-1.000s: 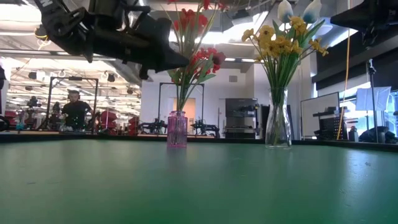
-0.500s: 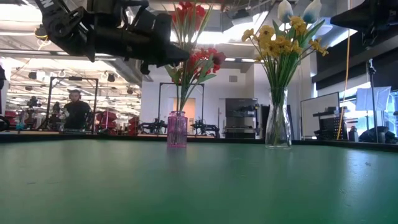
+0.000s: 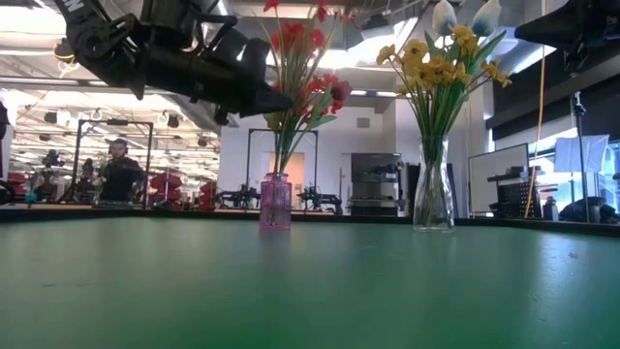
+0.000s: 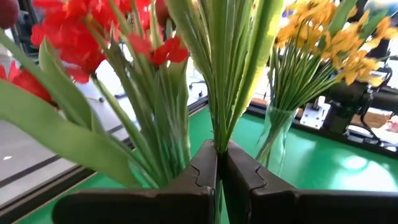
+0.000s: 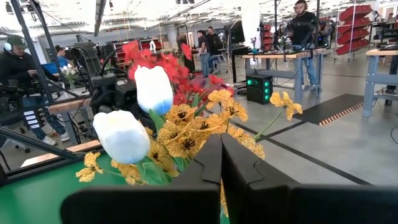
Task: Sort flowers into vase by color
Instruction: Put the red flowers into the pink vase
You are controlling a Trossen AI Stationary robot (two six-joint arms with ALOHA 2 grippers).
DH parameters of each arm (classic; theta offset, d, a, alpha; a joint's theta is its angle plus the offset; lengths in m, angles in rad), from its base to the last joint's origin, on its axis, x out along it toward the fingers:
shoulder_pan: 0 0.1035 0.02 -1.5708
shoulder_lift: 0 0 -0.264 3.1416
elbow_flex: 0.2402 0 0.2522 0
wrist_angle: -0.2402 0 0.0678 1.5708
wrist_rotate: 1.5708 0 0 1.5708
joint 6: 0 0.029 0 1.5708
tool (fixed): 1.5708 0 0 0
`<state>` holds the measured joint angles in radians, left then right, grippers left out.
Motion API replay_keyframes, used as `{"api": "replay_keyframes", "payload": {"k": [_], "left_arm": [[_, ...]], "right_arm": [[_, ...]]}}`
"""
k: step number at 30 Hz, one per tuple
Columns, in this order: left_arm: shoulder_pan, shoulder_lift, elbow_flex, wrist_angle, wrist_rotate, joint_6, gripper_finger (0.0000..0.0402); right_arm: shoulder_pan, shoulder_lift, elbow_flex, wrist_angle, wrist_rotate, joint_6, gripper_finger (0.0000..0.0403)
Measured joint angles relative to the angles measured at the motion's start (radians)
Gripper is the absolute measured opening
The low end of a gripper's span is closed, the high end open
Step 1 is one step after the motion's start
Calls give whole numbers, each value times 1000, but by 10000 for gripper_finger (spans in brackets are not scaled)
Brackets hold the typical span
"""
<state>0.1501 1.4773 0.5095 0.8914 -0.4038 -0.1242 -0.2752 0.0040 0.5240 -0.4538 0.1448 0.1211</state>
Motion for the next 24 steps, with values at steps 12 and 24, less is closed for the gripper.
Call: {"api": "replay_keyframes", "payload": {"k": [12,24], "left_arm": [[0,0,0,-57,1,-25,6],[0,0,-13,-190,1,-83,6]], "right_arm": [[0,0,0,-4,-3,0,0],[0,0,0,-20,-2,0,0]]}}
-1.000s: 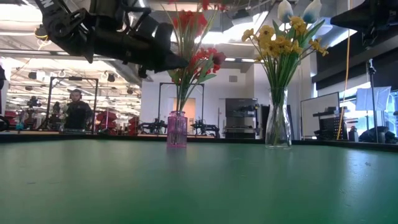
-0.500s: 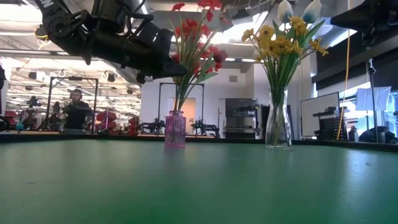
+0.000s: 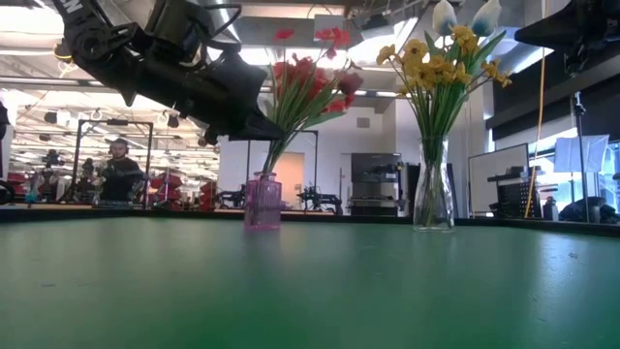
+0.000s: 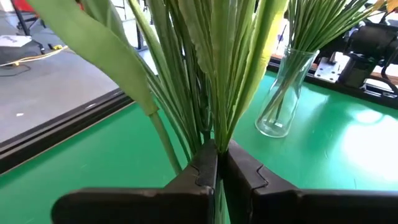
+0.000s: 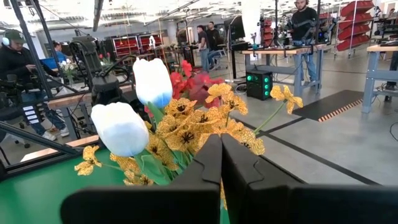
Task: Sort flowers into vase by color
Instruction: Put the red flowers into the pink vase, then return to Home Position
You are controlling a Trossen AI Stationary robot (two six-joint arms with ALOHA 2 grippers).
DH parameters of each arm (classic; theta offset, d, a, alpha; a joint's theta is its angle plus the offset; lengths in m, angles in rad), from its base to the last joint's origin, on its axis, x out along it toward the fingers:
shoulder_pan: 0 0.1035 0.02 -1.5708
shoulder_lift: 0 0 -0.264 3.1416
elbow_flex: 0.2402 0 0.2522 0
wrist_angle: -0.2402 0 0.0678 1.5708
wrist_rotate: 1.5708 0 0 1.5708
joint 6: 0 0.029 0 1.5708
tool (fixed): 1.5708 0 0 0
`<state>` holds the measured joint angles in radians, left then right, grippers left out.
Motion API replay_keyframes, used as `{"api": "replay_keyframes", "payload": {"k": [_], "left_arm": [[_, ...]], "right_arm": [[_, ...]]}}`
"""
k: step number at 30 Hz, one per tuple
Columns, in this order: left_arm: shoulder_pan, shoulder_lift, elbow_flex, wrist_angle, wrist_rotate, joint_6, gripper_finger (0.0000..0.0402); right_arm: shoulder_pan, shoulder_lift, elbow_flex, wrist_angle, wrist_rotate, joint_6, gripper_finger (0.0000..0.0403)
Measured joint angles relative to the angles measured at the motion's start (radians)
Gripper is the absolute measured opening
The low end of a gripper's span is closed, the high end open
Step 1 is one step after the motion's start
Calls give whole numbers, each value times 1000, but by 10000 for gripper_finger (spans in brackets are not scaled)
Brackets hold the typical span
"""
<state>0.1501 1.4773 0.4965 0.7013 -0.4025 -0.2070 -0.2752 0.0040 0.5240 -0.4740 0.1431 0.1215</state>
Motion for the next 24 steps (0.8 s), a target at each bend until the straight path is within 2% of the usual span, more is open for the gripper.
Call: {"api": "replay_keyframes", "payload": {"k": [5,14,18,24], "left_arm": [[0,0,0,5,0,4,18],[-3,-1,0,-2,0,7,87],[-3,-36,0,-42,0,7,113],[-21,-152,0,-148,-1,15,140]], "right_arm": [[0,0,0,0,4,0,0],[0,0,0,1,23,2,0],[0,0,0,1,23,2,0],[0,0,0,1,23,3,0]]}}
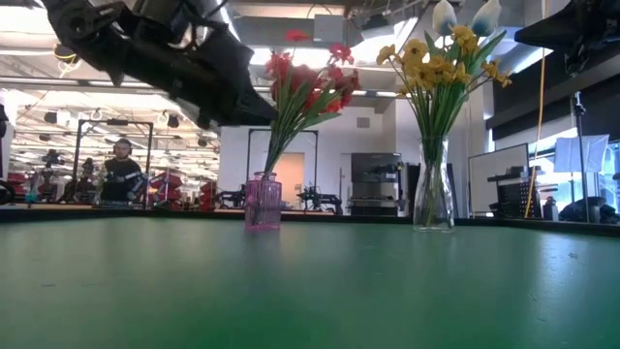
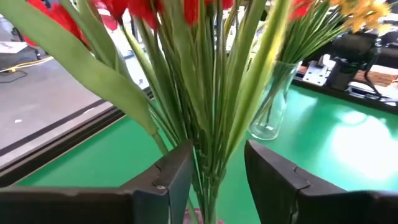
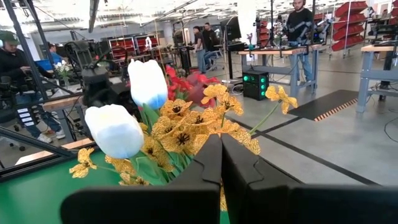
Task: Sort flowers into vase by color
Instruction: Return to Home Position
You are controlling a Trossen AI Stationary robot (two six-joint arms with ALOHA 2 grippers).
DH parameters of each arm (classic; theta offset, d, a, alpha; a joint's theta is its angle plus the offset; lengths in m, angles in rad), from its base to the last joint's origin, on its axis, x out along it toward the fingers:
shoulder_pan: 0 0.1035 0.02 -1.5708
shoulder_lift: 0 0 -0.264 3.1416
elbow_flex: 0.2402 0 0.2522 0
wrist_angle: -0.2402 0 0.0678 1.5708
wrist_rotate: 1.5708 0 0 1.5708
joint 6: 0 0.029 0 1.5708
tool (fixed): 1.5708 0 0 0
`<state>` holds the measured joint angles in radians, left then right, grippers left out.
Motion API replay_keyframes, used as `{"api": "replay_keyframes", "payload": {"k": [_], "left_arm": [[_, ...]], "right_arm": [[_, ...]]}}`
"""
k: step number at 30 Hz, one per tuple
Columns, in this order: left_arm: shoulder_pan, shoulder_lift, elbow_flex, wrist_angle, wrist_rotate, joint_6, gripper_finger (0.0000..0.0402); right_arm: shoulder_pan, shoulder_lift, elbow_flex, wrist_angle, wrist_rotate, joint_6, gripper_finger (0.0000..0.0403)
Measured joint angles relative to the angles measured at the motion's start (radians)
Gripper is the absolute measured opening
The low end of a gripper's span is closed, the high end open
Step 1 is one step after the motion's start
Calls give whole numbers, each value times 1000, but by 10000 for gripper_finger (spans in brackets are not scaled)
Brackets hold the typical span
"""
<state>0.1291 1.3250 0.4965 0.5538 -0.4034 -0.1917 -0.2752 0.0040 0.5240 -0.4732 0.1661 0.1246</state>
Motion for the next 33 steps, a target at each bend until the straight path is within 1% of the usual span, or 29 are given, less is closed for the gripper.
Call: {"api": "replay_keyframes", "payload": {"k": [8,13,18,24,27,29,33], "left_arm": [[-31,-146,0,-185,-41,-9,163],[-81,-259,0,-208,-41,-10,157],[-135,-395,0,-216,-41,13,120],[-201,-513,0,-232,-45,84,50],[-220,-572,0,-256,-85,107,14],[-229,-609,0,-287,-115,117,5],[-248,-679,0,-352,-143,116,3]], "right_arm": [[0,0,0,0,-1,2,0],[0,0,0,9,-1,1,0],[0,0,37,25,-1,-29,0],[0,0,83,10,-49,-105,0],[0,0,85,-9,-54,-127,0],[0,0,85,-24,-52,-133,0],[0,0,85,-57,-9,-134,0]]}}
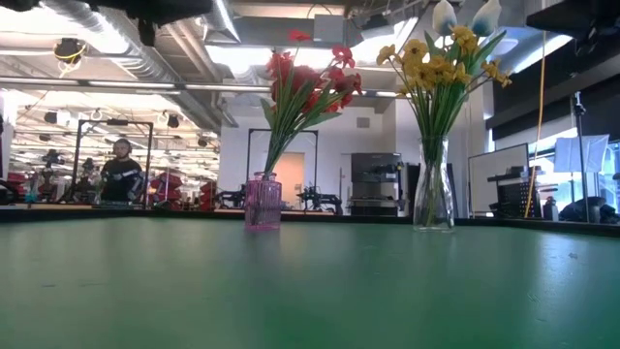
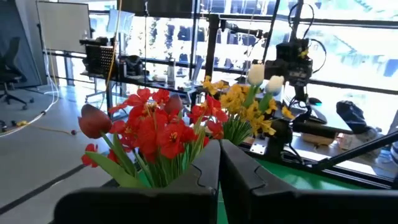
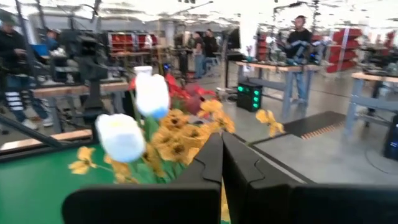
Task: Sort flowers into vase by color
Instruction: Return to Home Position
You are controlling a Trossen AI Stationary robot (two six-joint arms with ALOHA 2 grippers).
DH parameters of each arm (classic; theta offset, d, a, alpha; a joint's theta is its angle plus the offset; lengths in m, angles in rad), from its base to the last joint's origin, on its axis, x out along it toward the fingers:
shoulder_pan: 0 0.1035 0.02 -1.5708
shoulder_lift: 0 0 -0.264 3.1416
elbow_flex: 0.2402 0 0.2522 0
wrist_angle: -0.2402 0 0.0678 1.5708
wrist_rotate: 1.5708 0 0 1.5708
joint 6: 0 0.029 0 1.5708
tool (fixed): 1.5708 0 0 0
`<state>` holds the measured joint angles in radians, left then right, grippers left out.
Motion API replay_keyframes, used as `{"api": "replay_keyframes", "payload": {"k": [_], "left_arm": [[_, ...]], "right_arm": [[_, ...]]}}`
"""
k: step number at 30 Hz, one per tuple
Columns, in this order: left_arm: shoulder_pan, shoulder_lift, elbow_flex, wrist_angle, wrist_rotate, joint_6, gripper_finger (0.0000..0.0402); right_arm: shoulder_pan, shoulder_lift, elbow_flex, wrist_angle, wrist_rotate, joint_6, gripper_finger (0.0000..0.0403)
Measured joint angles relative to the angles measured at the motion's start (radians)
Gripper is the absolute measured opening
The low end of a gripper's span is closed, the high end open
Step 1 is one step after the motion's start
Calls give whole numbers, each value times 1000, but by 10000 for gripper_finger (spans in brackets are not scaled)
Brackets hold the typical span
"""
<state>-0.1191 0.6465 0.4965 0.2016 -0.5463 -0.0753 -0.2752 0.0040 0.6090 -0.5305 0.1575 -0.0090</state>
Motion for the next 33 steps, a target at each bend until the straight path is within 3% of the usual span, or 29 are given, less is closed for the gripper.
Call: {"api": "replay_keyframes", "payload": {"k": [7,15,23,33], "left_arm": [[-48,-84,0,-61,-40,8,1],[-85,-91,0,-144,-48,3,1],[-97,-100,-8,-129,-76,26,0],[-98,-208,-137,-24,-59,33,0]], "right_arm": [[0,0,-64,36,-17,56,0],[1,0,-179,125,-22,57,0],[1,0,-179,208,-1,64,0],[1,0,-269,381,-124,31,0]]}}
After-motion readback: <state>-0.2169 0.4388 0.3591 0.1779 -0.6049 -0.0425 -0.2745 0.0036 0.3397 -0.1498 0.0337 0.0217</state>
